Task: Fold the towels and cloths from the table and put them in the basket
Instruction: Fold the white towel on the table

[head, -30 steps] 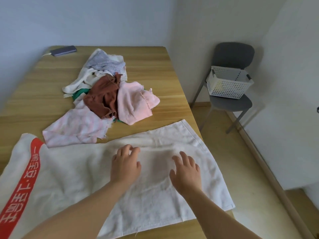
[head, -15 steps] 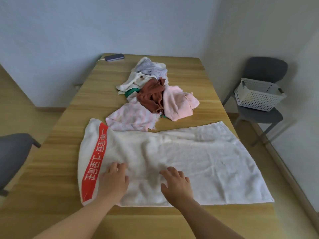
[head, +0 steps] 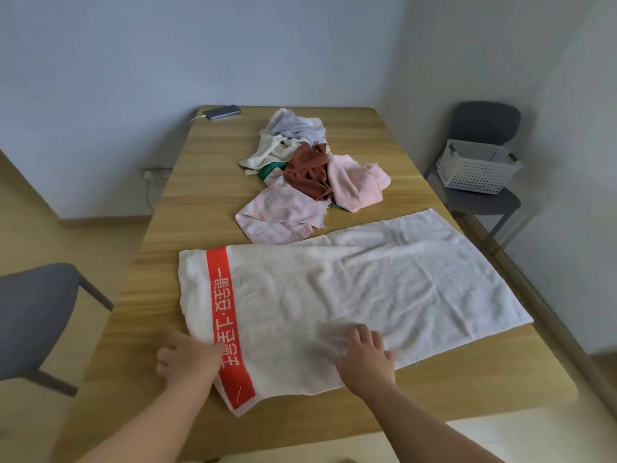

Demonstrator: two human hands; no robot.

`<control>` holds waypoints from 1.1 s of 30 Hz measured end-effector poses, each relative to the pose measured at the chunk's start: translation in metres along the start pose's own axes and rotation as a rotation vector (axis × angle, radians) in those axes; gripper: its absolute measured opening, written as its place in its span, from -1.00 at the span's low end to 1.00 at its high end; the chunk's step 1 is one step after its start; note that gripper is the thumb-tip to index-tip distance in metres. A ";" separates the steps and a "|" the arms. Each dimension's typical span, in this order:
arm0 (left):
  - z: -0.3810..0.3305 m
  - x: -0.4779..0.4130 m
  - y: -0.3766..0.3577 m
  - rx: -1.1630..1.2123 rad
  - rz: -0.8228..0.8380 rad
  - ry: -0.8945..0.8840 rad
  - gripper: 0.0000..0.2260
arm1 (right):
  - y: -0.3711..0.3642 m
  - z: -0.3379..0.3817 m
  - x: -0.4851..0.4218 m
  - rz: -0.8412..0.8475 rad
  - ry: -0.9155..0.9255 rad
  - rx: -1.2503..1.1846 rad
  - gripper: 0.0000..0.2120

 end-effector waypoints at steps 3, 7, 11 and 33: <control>-0.002 -0.008 0.000 0.337 0.225 0.041 -0.55 | -0.004 0.001 0.003 0.027 -0.008 -0.006 -0.47; -0.010 -0.006 0.013 0.460 0.453 -0.042 -0.90 | -0.001 0.001 0.002 0.048 -0.014 0.004 -0.47; 0.000 -0.014 0.024 0.376 0.396 -0.006 -0.85 | 0.000 0.011 0.001 0.076 -0.058 -0.005 -0.42; -0.047 0.007 0.046 0.682 0.652 -0.050 -0.86 | -0.015 0.135 0.019 0.227 0.277 -0.535 -0.37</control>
Point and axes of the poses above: each hand's wrist, its own x-axis away from the middle knuckle, its own y-axis out of the back of the hand, z = x × y, the point moved 2 cm from there along -x, towards the middle knuckle, and after that the axes turned 14 degrees about -x, right-handed, at the moved point
